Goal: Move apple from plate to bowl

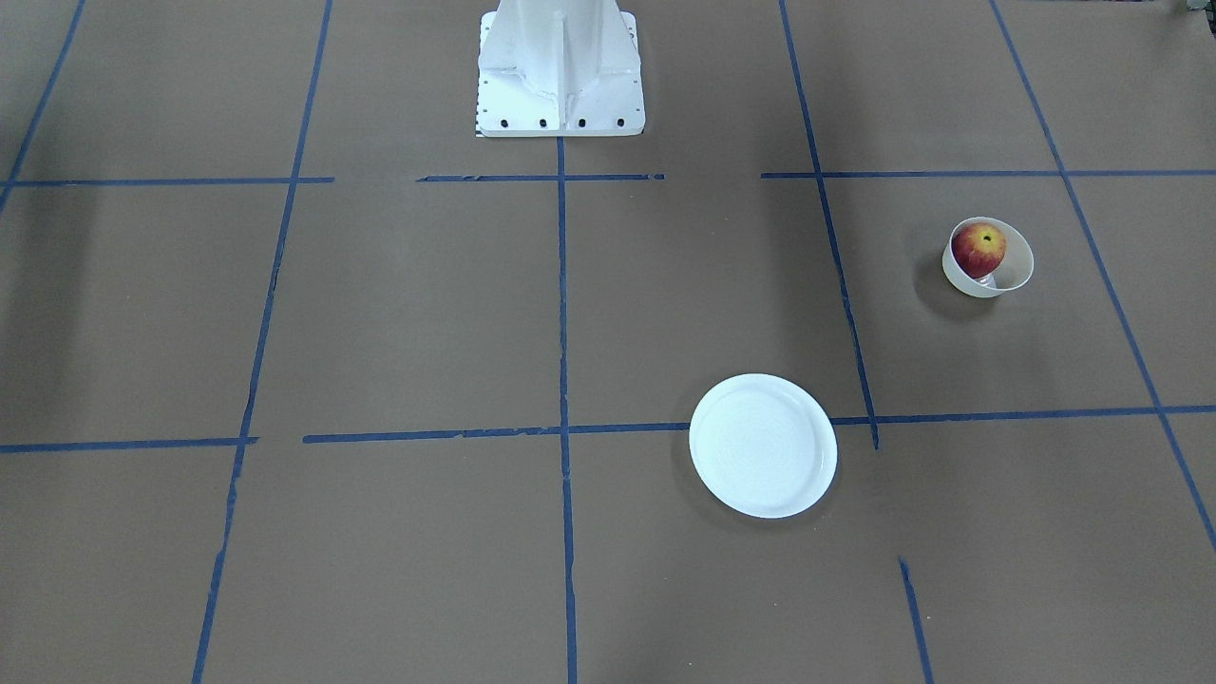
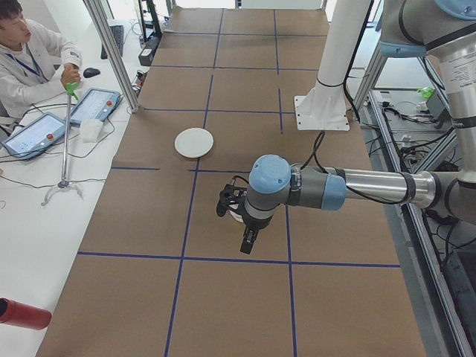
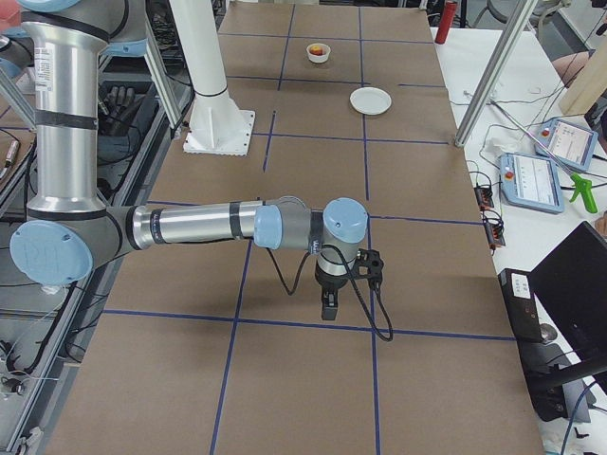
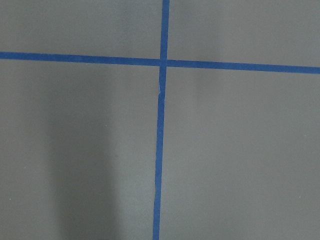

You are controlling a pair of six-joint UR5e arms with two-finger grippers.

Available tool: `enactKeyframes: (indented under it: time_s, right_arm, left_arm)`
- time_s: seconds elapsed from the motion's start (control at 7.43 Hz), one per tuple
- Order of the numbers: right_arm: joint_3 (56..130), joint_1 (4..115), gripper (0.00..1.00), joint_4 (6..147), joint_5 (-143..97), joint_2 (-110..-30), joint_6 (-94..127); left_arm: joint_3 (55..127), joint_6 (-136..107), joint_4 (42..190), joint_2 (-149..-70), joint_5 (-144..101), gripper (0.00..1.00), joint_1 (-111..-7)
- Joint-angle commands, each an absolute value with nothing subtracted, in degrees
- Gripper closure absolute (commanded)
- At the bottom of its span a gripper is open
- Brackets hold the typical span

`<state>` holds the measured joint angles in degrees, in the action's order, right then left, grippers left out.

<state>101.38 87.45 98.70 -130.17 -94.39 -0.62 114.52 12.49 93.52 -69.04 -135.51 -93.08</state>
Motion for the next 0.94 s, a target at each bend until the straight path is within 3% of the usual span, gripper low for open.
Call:
enactKeyframes:
  time_s: [0.0, 0.81]
  right_arm:
    - [101.3, 87.5, 0.00, 98.7, -130.2, -94.4, -0.7]
    - [101.3, 87.5, 0.00, 98.7, -130.2, -94.4, -0.6]
  left_arm:
    - [114.2, 12.7, 93.3, -69.3, -135.5, 0.00, -93.1]
    - [113.5, 12.7, 93.3, -69.3, -138.0, 0.00, -93.1]
